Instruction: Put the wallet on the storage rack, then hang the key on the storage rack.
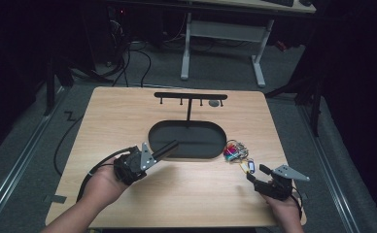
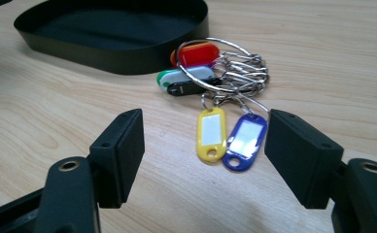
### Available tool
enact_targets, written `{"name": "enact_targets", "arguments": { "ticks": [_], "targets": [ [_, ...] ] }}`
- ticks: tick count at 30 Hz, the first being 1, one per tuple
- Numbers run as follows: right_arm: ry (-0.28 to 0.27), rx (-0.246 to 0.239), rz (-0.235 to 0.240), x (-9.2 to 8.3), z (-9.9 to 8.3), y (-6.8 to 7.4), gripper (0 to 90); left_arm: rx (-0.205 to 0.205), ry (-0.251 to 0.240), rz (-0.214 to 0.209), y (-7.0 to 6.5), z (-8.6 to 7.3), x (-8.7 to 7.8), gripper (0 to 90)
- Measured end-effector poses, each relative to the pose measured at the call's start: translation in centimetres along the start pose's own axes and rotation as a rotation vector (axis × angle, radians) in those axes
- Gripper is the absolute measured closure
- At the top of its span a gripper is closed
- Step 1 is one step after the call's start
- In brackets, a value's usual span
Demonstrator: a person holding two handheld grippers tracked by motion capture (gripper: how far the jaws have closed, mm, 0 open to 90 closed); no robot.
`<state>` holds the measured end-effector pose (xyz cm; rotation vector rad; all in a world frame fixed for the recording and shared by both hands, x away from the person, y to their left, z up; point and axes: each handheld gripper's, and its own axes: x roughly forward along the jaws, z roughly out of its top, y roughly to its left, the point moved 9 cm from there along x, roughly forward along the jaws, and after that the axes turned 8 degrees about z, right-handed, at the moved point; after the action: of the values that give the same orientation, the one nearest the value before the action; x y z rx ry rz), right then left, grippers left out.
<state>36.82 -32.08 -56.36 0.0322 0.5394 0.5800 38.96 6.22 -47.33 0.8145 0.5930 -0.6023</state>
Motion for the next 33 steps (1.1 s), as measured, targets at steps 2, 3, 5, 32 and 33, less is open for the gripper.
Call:
{"name": "enact_targets", "arguments": {
  "ticks": [2, 3, 5, 32, 33],
  "targets": [
    [-0.007, 0.007, -0.003, -0.3, 0.0, -0.2, 31.0, 0.012, -0.017, 0.021, 0.3, 0.7, 0.5, 74.7],
    [-0.008, 0.011, -0.005, -0.4, -0.1, -0.3, 31.0, 0.019, -0.023, 0.029, 0.5, 1.1, 0.7, 74.7],
    [-0.012, 0.014, -0.01, -0.6, -0.1, -0.4, 31.0, 0.035, -0.036, 0.04, 0.7, 2.0, 1.1, 74.8],
    [-0.025, 0.005, 0.012, -0.2, 0.2, -0.2, 31.3, 0.341, -0.108, 0.111, 0.5, 8.2, 7.3, 74.7],
    [-0.026, 0.011, 0.012, -0.3, 0.2, -0.3, 31.3, 0.36, -0.108, 0.115, 0.5, 8.3, 7.7, 74.7]
  ]
}}
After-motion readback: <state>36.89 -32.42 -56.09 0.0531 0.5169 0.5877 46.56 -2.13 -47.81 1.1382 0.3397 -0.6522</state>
